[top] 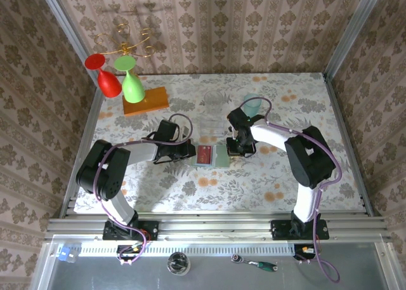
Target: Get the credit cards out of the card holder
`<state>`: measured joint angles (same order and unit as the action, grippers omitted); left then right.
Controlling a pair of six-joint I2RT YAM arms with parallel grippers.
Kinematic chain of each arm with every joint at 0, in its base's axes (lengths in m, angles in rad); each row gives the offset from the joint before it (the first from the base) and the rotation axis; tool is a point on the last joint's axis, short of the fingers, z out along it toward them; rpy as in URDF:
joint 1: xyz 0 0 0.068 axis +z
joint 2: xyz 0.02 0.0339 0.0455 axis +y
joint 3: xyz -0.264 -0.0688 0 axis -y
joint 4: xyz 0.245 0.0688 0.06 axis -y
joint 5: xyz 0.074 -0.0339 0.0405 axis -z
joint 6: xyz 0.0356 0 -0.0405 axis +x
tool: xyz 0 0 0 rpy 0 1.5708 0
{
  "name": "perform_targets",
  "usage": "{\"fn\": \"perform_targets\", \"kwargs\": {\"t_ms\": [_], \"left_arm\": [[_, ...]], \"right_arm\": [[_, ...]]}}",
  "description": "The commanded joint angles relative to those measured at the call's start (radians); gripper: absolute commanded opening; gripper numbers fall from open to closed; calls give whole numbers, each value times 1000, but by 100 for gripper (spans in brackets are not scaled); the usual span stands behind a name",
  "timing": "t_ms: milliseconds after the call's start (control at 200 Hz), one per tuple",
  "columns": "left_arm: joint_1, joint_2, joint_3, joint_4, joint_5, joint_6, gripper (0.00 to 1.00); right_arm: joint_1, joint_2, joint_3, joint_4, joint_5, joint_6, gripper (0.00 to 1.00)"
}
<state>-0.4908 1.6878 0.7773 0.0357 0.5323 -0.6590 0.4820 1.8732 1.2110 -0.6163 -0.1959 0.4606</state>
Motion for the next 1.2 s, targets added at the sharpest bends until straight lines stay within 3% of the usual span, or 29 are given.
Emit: {"fn": "perform_targets", "kwargs": {"t_ms": [0,430,810,1195], "left_arm": [[-8,-23,-15,-55,-44,-11,0],[-22,9,-18,-95,-64,-32,0],[-22,29,-9,-119,-73,-34,0],[-22,17,-9,-126,-75,-35,0]], "right_arm": [[-12,18,23,15,11,-28,11],[-37,-18,-14,-3,74,-33,49],[-78,-53,-31,-52,149,-52,54],[-67,-13,-43,-89,220,-83,48]]}}
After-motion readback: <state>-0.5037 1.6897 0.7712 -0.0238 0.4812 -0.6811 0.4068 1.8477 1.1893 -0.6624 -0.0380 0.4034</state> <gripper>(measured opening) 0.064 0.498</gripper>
